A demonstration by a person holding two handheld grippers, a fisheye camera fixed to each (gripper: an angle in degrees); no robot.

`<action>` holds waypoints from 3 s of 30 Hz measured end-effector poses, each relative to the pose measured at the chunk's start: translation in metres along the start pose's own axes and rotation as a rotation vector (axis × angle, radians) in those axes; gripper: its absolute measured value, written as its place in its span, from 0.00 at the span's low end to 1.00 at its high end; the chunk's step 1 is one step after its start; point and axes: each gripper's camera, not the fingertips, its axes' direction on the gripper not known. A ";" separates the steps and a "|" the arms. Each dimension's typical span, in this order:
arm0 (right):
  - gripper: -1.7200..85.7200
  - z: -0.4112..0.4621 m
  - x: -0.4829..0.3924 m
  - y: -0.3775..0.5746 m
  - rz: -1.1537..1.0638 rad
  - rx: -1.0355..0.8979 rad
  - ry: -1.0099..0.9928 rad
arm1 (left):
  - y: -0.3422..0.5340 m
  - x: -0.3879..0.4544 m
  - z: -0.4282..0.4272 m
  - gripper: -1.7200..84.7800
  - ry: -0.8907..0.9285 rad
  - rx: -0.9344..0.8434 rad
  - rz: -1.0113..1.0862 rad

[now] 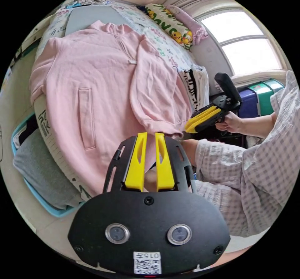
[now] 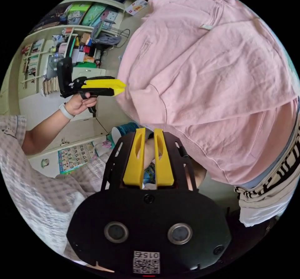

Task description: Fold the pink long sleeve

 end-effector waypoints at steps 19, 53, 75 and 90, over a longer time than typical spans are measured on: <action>0.13 -0.187 0.185 0.011 0.565 0.457 -0.069 | -0.442 0.042 0.119 0.13 -0.034 0.156 -0.155; 0.08 -0.240 -0.059 0.040 -0.123 0.213 0.129 | -0.218 0.106 0.097 0.12 -0.314 -0.039 -0.315; 0.07 -0.157 -0.330 -0.085 -0.283 -0.285 0.540 | 0.040 0.010 0.131 0.03 -0.027 -0.027 -0.452; 0.07 -0.183 -0.432 -0.166 -0.092 -0.619 0.580 | 0.247 -0.319 0.021 0.18 0.564 0.791 -1.228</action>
